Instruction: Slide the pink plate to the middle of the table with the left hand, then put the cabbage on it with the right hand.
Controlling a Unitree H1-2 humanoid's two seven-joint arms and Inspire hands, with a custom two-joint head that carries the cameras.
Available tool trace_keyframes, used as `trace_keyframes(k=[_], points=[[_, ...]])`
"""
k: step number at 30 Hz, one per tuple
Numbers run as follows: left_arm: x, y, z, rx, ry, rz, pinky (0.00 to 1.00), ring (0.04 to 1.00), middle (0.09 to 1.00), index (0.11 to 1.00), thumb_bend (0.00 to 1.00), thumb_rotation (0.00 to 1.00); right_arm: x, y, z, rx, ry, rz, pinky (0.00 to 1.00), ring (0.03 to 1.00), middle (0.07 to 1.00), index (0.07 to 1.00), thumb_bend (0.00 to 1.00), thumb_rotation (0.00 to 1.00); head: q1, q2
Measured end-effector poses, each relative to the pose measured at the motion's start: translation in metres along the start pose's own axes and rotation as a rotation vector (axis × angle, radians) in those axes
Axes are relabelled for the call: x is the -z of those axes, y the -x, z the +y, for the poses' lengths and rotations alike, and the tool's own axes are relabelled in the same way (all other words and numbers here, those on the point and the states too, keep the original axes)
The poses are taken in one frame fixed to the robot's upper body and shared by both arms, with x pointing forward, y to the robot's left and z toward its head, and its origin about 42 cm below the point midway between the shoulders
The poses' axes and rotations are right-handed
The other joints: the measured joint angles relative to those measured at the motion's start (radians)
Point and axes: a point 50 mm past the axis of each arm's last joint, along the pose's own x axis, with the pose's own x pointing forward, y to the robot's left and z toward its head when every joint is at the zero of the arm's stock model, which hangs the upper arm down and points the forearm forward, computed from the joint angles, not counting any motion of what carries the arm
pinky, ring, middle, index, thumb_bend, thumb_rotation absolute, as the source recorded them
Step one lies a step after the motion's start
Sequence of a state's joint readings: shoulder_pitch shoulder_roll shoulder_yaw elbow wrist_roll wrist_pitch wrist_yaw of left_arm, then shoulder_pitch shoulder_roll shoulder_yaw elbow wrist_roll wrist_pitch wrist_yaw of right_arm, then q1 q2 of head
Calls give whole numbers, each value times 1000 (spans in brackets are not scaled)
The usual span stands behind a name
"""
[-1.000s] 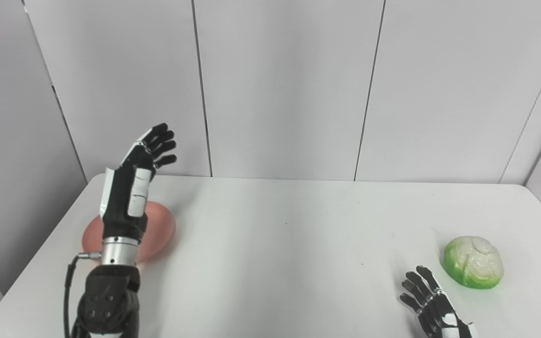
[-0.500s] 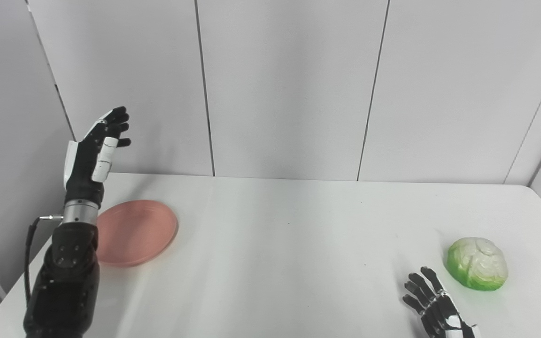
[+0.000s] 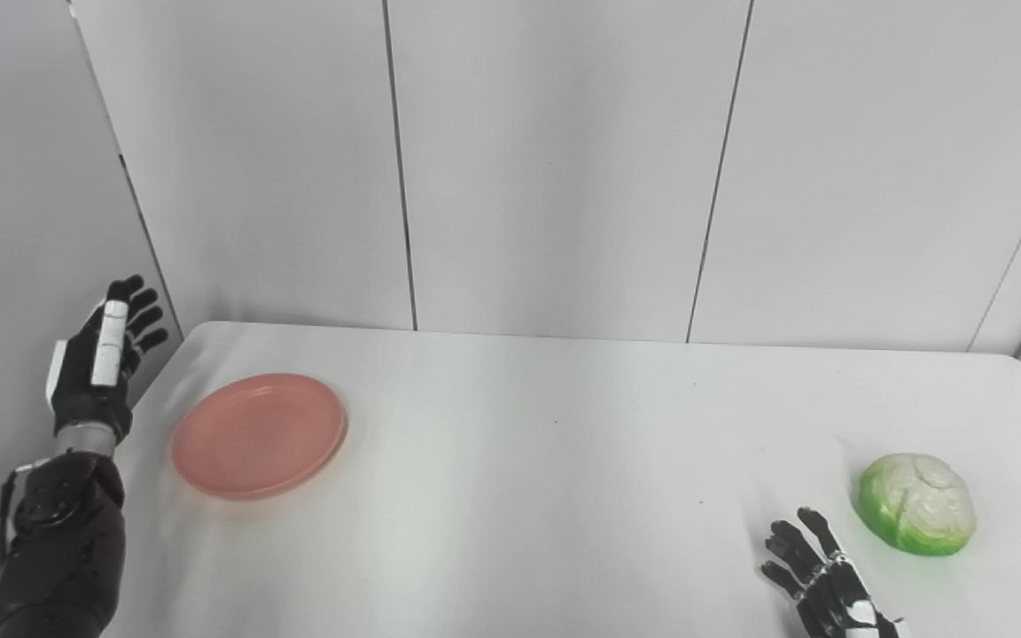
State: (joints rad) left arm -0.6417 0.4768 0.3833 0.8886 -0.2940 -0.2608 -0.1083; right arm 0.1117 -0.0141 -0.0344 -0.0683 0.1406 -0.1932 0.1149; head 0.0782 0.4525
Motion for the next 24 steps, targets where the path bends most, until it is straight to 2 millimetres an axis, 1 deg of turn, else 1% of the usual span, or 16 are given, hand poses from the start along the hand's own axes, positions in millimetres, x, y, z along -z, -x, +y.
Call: trace_keyframes(k=[1,2,4,6,10,12,14,16,19,22,24], points=[[4,1,2,-4,10,14,769,838,825,792,928,775,0,0,0,-1,-1,1,837,858,850,912,843,1000,-2,5],[11,3,4,-12,20,37,742,830,820,788,936,783,0,0,0,-2,-1,2,834,855,847,915,841,1000,-5,9],[23,6,5,-19,32,78,758,833,833,786,927,793,-1,0,0,-3,0,4,832,852,844,915,839,1000,-8,14],[34,10,6,-25,45,117,772,828,827,777,909,787,-1,0,0,-4,0,9,836,859,848,917,845,1000,-8,20],[40,13,1,-26,57,132,777,827,832,786,901,790,-3,1,0,-6,0,21,823,844,834,917,843,1000,-5,26],[44,14,1,-30,58,147,802,851,855,800,859,811,-3,1,0,-7,0,23,834,849,835,920,849,1000,-8,29],[50,17,2,-32,59,168,786,856,862,815,834,836,-3,1,0,-7,0,24,834,849,835,919,850,1000,-14,32],[51,17,1,-24,72,167,777,855,862,820,823,845,-3,1,0,-6,0,26,831,847,835,918,850,1000,-15,32],[54,19,-2,-2,110,171,777,867,877,817,857,820,-3,2,0,-5,1,27,823,842,831,915,854,1000,-18,32],[59,21,-10,20,131,169,749,831,847,800,893,805,-3,2,0,-5,1,27,827,845,831,915,850,1000,-20,37],[60,22,-16,35,149,168,741,834,844,803,921,800,-3,2,0,-6,1,27,826,845,831,916,845,1000,-20,37]])
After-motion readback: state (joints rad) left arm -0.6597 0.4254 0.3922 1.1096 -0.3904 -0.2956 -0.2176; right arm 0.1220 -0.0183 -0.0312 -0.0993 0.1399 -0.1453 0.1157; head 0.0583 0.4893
